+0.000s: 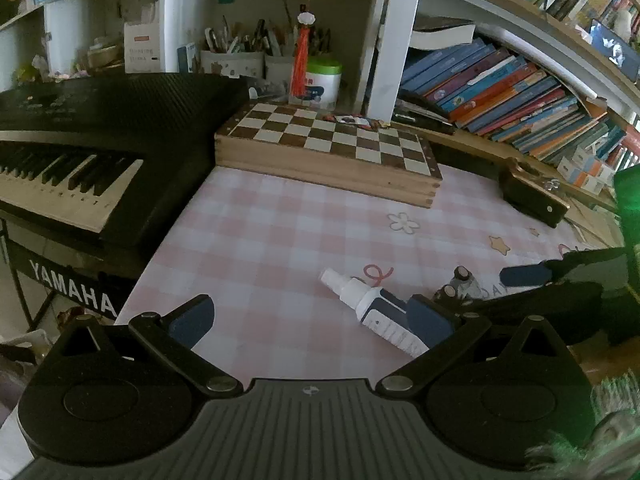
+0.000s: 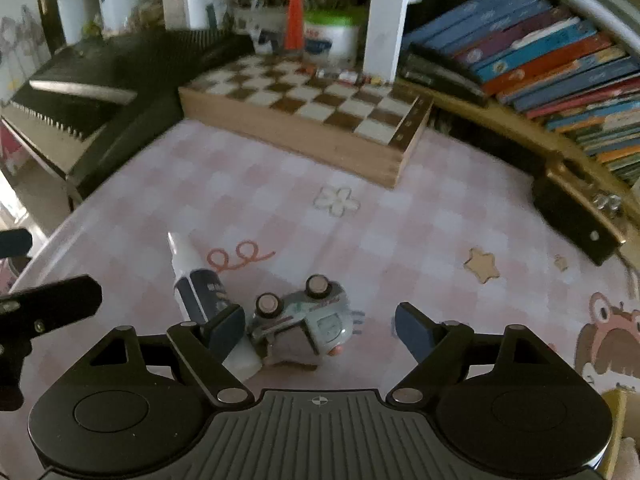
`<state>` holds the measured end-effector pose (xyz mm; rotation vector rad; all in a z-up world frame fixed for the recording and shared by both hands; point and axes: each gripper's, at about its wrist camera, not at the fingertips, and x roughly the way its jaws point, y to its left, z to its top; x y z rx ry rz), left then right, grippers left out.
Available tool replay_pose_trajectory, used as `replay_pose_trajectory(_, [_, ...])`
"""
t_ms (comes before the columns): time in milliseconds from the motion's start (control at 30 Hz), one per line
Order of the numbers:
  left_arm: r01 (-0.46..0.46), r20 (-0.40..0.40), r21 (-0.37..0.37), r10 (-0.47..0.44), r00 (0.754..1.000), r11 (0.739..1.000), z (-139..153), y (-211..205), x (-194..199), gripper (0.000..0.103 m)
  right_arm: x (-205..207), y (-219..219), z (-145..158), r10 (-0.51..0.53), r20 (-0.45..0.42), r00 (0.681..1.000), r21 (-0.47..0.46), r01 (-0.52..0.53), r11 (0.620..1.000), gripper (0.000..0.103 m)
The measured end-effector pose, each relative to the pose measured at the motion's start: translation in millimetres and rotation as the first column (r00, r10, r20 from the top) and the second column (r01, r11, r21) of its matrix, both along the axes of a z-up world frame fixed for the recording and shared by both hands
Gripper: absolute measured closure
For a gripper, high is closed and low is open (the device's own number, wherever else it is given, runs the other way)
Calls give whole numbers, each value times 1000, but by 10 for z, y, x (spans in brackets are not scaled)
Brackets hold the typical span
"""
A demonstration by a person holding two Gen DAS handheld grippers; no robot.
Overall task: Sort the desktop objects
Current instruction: 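Grasp the white spray bottle with the left gripper while the right gripper grasps the grey toy truck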
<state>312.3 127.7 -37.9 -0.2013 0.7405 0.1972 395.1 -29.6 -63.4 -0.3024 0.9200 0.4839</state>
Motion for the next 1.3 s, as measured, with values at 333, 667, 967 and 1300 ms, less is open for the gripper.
replay_pose_trajectory(333, [0,-31,-20,0,1000,1000,-106,-13,150,0,119,16,-170,-2,-117,993,54,9,998,39])
replay_pose_trajectory(667, [13,-123,-33,-17,992,999,-355,-150,321,1,5,-332,179,-225,-27,974,167,226,960,39])
replay_pose_trajectory(967, [142,-161,25,-136,978,990,-546,-372,523,42,-78,-423,353,-248,-11,969,219,245,945,39])
replay_pose_trajectory(1300, [207,-160,74,-193,968,976,-538,-333,434,67,-170,-414,268,-244,-61,968,227,251,941,39])
